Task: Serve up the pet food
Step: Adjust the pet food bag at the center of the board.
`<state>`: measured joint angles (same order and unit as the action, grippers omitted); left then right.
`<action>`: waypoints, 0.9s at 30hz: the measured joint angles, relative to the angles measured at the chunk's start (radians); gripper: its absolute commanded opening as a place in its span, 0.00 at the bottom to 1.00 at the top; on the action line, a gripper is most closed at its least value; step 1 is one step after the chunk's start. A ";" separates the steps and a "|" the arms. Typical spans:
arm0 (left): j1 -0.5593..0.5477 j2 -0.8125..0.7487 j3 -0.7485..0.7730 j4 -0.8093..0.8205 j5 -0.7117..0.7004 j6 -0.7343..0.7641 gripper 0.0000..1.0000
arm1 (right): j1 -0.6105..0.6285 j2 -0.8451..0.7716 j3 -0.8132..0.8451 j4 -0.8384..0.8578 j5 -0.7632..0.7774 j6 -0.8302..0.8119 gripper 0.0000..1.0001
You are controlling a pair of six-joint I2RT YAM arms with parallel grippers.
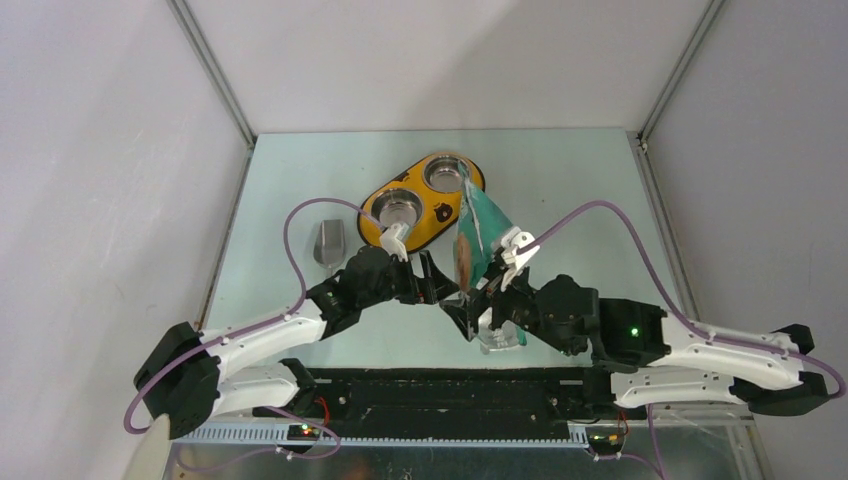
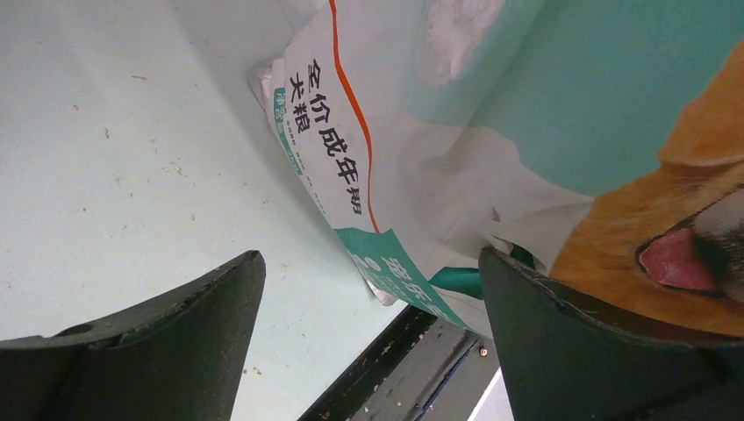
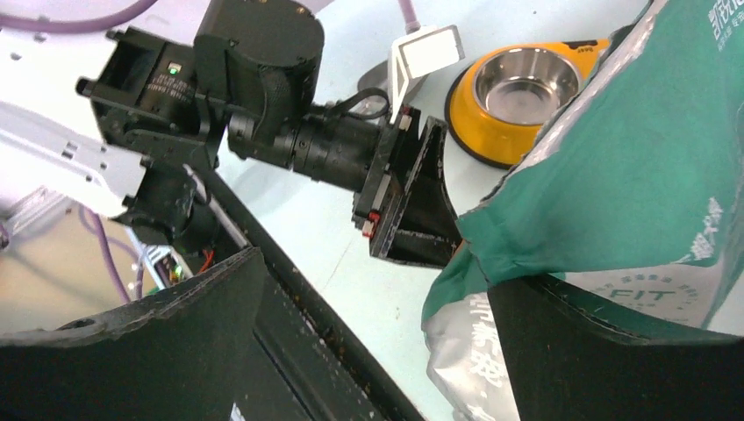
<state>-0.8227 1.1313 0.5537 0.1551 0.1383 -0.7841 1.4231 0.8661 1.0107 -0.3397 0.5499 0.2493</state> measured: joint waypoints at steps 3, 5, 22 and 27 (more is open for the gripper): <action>0.000 0.000 0.000 0.000 0.001 0.000 0.99 | 0.000 -0.006 0.060 -0.105 -0.036 0.003 0.99; 0.000 0.000 0.000 0.000 0.004 0.000 0.99 | 0.000 -0.006 0.098 -0.163 -0.043 0.008 1.00; 0.000 -0.014 0.066 -0.009 0.052 0.038 0.99 | -0.001 -0.036 0.365 -0.418 0.037 0.047 0.99; 0.000 -0.028 0.129 -0.022 0.074 0.063 0.99 | -0.066 -0.029 0.409 -0.441 0.135 0.065 0.98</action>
<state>-0.8227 1.1030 0.6827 0.1329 0.2127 -0.7216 1.3571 0.8368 1.4197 -0.7807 0.6853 0.3145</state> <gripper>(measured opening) 0.987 0.991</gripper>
